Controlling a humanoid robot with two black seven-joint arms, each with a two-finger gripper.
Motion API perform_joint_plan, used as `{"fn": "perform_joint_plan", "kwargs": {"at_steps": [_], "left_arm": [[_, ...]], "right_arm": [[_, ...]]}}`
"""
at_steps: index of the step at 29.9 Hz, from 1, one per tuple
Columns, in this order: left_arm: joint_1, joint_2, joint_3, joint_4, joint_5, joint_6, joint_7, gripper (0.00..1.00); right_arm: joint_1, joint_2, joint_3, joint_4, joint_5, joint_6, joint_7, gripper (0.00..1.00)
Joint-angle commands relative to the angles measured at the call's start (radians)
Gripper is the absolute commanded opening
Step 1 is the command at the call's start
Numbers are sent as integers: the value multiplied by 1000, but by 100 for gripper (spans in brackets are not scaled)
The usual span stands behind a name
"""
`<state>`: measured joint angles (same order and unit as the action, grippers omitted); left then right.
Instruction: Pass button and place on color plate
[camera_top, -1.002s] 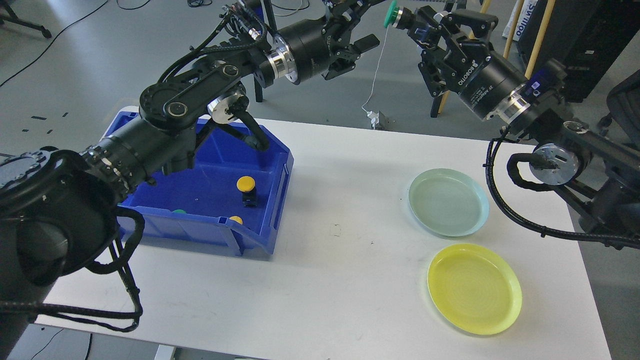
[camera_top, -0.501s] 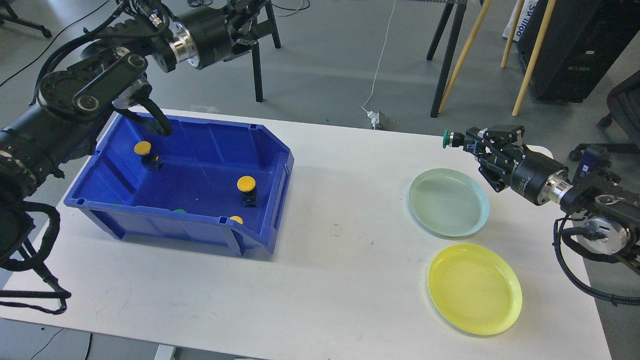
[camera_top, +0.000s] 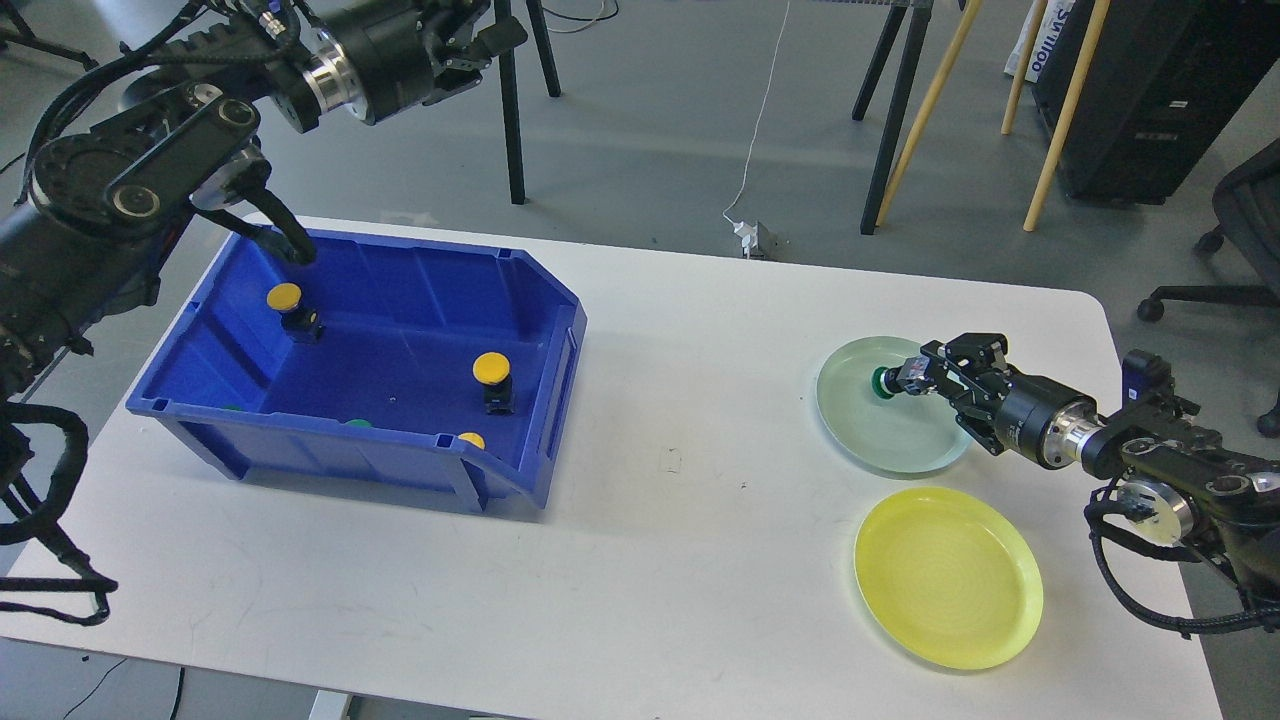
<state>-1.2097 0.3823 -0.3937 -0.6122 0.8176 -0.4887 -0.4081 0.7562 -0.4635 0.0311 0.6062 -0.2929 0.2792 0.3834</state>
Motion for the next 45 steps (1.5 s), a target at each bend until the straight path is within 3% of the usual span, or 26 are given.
{"fn": "perform_joint_plan", "kwargs": {"at_steps": [1,6,13,18,24,28,39,45], "left_arm": [[24,9,6,0,2,0,-1,99],[58,116,25,-112,61,0,11,99],[76,427,200,-449,395,0,32,99],[82,454,226,-508,702,0,35,99],[93,311,254,-489,1020,0,35,99],[128,175,276,-382,1161,0,34,99],[160,1,377,-100,1184,1,5,99],[160,-63,409,-9,1169,64,-17,99]], "right_arm": [[5,-3,1,-2,1,0,0,65],[6,-21,45,10,12,3,0,74],[-4,-135,211,20,18,32,-1,82],[-9,-222,262,35,21,106,-1,83],[-9,-316,265,35,21,178,0,83],[-11,-342,262,35,21,189,0,83],[-24,-371,265,35,21,204,3,83],[-26,-371,260,35,21,204,3,83]]}}
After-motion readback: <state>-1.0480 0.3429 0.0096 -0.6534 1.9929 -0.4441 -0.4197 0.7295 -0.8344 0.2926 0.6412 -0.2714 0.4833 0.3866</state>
